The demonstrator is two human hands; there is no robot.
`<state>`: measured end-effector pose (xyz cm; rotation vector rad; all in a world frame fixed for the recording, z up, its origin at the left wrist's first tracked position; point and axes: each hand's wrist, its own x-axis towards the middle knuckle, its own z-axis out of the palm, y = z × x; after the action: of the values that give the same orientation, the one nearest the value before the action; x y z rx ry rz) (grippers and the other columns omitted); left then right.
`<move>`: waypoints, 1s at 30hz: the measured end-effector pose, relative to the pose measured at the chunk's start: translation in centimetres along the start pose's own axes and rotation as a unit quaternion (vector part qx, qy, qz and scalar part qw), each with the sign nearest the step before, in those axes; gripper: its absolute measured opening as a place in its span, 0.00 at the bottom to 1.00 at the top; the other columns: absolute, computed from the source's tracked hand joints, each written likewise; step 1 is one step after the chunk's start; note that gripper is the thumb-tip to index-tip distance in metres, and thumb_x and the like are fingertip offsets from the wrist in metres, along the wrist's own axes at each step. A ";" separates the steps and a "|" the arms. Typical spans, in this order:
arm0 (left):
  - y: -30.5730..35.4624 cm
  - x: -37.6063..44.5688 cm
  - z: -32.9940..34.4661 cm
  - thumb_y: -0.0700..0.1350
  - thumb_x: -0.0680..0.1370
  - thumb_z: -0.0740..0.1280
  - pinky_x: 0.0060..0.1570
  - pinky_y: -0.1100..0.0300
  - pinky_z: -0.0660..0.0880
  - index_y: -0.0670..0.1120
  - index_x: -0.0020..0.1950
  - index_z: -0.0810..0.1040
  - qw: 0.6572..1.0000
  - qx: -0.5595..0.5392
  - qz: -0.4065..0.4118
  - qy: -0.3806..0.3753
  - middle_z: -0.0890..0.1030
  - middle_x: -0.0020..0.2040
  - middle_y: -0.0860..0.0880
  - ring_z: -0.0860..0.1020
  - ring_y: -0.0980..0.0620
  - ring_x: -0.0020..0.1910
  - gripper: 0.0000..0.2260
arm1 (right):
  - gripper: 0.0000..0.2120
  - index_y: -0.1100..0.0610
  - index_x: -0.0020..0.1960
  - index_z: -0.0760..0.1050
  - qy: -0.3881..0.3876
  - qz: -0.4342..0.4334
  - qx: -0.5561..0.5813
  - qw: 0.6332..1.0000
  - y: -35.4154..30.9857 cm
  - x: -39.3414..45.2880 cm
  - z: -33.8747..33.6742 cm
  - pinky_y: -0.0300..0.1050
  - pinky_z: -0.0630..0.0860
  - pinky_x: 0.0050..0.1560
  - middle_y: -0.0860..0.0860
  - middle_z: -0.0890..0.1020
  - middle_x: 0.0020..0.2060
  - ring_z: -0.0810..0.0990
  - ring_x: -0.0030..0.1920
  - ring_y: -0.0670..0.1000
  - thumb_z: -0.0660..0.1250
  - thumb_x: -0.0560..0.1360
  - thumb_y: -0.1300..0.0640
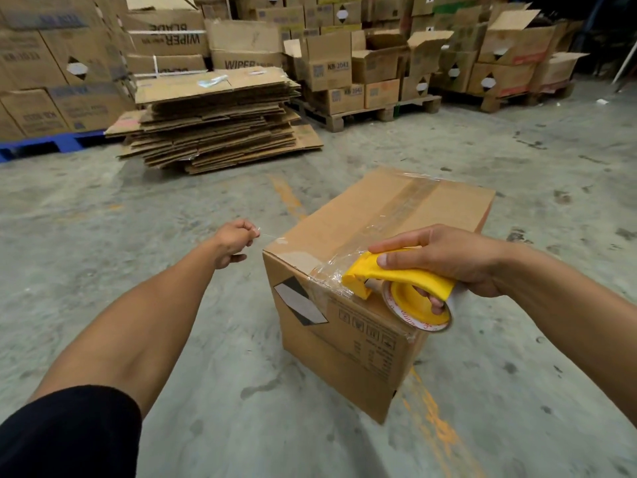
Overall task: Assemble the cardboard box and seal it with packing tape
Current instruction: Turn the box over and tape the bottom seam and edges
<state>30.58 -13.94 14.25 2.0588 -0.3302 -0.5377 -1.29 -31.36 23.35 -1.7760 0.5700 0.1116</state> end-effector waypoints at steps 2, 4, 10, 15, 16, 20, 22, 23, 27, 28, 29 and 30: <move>0.1 0.3 -0.3 0.44 0.81 0.62 0.39 0.57 0.69 0.48 0.49 0.73 1.000 -0.003 0.008 0.005 0.71 0.38 0.49 0.67 0.53 0.37 0.02 | 0.15 0.47 0.57 0.83 -0.007 0.002 0.008 1.000 -0.2 0.1 0.1 0.42 0.76 0.22 0.60 0.85 0.49 0.76 0.26 0.54 0.75 0.70 0.51; 0.1 0.6 -0.5 0.43 0.81 0.62 0.38 0.57 0.69 0.48 0.48 0.74 1.000 -0.005 0.012 0.016 0.71 0.38 0.48 0.68 0.52 0.38 0.03 | 0.16 0.46 0.58 0.83 -0.012 0.003 0.005 1.000 -0.4 0.4 0.3 0.42 0.76 0.22 0.60 0.85 0.49 0.76 0.29 0.56 0.75 0.70 0.51; -0.8 1.5 -0.2 0.43 0.81 0.62 0.39 0.57 0.69 0.48 0.47 0.74 1.000 -0.008 0.007 0.022 0.72 0.40 0.48 0.68 0.53 0.39 0.04 | 0.16 0.46 0.58 0.83 -0.008 0.013 -0.017 1.000 -0.8 1.1 0.8 0.43 0.77 0.22 0.58 0.85 0.50 0.77 0.30 0.55 0.75 0.70 0.51; -1.9 1.9 0.3 0.43 0.81 0.61 0.39 0.57 0.70 0.50 0.43 0.74 0.999 -0.019 -0.026 0.007 0.72 0.38 0.49 0.66 0.52 0.36 0.08 | 0.15 0.46 0.58 0.82 0.005 0.013 -0.044 0.999 -1.1 1.2 0.8 0.41 0.76 0.22 0.56 0.85 0.50 0.79 0.25 0.50 0.75 0.71 0.50; -2.2 1.9 0.4 0.44 0.81 0.61 0.38 0.57 0.70 0.50 0.43 0.74 0.999 -0.021 -0.037 -0.002 0.71 0.38 0.49 0.66 0.52 0.35 0.07 | 0.15 0.45 0.58 0.83 0.009 0.012 -0.058 0.998 -1.0 1.3 0.8 0.40 0.76 0.22 0.55 0.85 0.50 0.80 0.25 0.47 0.75 0.71 0.50; -3.0 1.6 1.0 0.45 0.81 0.59 0.36 0.59 0.70 0.51 0.44 0.73 0.994 -0.050 -0.094 -0.038 0.70 0.37 0.50 0.62 0.53 0.32 0.07 | 0.15 0.44 0.58 0.83 0.008 0.012 -0.071 0.997 -0.7 1.6 0.7 0.38 0.75 0.23 0.54 0.84 0.50 0.80 0.24 0.44 0.75 0.71 0.49; -3.4 1.4 1.5 0.41 0.79 0.58 0.38 0.60 0.71 0.51 0.41 0.74 0.985 -0.086 -0.133 -0.062 0.69 0.37 0.51 0.60 0.53 0.31 0.10 | 0.15 0.44 0.58 0.83 0.007 0.015 -0.073 0.997 -0.6 1.6 0.7 0.39 0.76 0.23 0.54 0.84 0.50 0.81 0.25 0.46 0.75 0.71 0.49; -3.7 1.2 1.8 0.40 0.78 0.58 0.40 0.59 0.71 0.50 0.39 0.74 0.979 -0.108 -0.151 -0.079 0.69 0.37 0.50 0.60 0.53 0.31 0.11 | 0.15 0.44 0.58 0.83 0.009 0.015 -0.082 0.996 -0.6 1.6 0.7 0.39 0.76 0.25 0.53 0.84 0.50 0.82 0.28 0.46 0.75 0.71 0.48; -4.9 0.7 3.0 0.39 0.79 0.59 0.41 0.56 0.71 0.46 0.40 0.75 0.950 -0.182 -0.206 -0.145 0.70 0.37 0.48 0.62 0.52 0.32 0.09 | 0.14 0.45 0.57 0.83 0.010 0.023 -0.086 0.996 -0.8 1.6 0.8 0.42 0.78 0.26 0.53 0.84 0.50 0.82 0.28 0.47 0.75 0.71 0.49; -5.1 0.6 3.3 0.41 0.79 0.59 0.40 0.56 0.71 0.45 0.42 0.75 0.945 -0.191 -0.215 -0.155 0.70 0.38 0.48 0.64 0.52 0.33 0.08 | 0.14 0.45 0.57 0.83 0.010 0.026 -0.082 0.996 -0.8 1.6 0.9 0.42 0.77 0.24 0.54 0.84 0.50 0.81 0.25 0.47 0.75 0.72 0.50; -5.3 0.5 3.5 0.42 0.79 0.60 0.41 0.56 0.71 0.45 0.43 0.75 0.941 -0.198 -0.220 -0.163 0.71 0.38 0.48 0.65 0.52 0.34 0.07 | 0.14 0.46 0.58 0.83 0.009 0.027 -0.082 0.996 -0.8 1.5 0.9 0.41 0.76 0.23 0.55 0.84 0.49 0.80 0.24 0.47 0.75 0.72 0.50; -5.5 0.4 3.6 0.43 0.79 0.60 0.42 0.56 0.71 0.46 0.43 0.75 0.938 -0.205 -0.221 -0.170 0.72 0.38 0.48 0.66 0.52 0.35 0.07 | 0.14 0.46 0.58 0.83 0.010 0.027 -0.085 0.996 -0.9 1.5 0.9 0.41 0.76 0.22 0.55 0.84 0.49 0.79 0.24 0.47 0.75 0.72 0.51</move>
<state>29.22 -13.91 7.80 1.6242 0.0569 -1.1421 0.56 -30.81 23.31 -1.9285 0.6391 0.1857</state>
